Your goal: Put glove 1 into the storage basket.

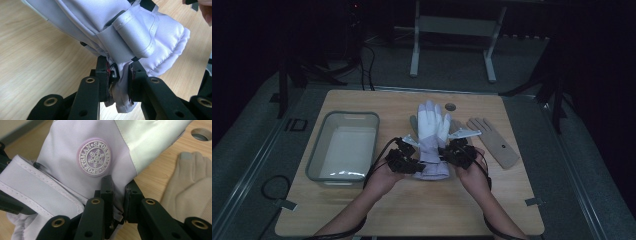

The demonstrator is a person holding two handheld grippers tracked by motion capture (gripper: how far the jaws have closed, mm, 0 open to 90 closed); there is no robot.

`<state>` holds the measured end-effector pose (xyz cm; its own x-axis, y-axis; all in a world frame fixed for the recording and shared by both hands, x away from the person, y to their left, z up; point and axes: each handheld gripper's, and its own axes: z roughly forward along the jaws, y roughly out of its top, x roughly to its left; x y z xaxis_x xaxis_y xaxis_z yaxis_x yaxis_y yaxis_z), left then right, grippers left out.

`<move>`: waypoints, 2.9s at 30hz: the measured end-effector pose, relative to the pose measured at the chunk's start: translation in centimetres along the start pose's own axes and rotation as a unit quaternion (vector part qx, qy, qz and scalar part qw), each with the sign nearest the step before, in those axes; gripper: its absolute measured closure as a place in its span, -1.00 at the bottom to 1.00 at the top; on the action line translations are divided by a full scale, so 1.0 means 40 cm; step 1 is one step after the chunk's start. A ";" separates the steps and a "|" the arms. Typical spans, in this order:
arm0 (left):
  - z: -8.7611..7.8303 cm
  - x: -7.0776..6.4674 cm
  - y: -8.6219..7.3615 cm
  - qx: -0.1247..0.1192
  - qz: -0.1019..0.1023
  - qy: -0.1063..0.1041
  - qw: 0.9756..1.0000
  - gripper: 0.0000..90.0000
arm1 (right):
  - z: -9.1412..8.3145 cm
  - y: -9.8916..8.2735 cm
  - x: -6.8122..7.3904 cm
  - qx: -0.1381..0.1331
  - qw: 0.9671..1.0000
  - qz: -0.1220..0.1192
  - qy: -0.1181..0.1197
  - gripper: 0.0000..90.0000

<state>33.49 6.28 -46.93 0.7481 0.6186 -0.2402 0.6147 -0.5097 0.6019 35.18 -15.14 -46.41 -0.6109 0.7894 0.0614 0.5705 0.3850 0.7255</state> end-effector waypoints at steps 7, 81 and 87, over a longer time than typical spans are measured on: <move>-0.050 0.031 -0.015 0.011 0.001 0.002 1.000 0.67 | 0.017 0.032 0.037 -0.001 1.000 -0.002 0.017 0.78; -0.342 0.368 -0.320 0.090 -0.056 0.027 0.994 0.64 | 0.374 0.244 0.441 0.081 0.989 0.004 0.124 0.78; -0.305 0.366 -0.336 0.114 -0.059 0.031 0.991 0.57 | 0.399 0.230 0.443 0.121 0.985 0.001 0.120 0.76</move>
<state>33.14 29.48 -49.22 0.6547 0.7139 -0.2483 0.7433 -0.5484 0.3831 38.37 10.04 -49.59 -0.7045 0.6665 0.2440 0.6691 0.5089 0.5416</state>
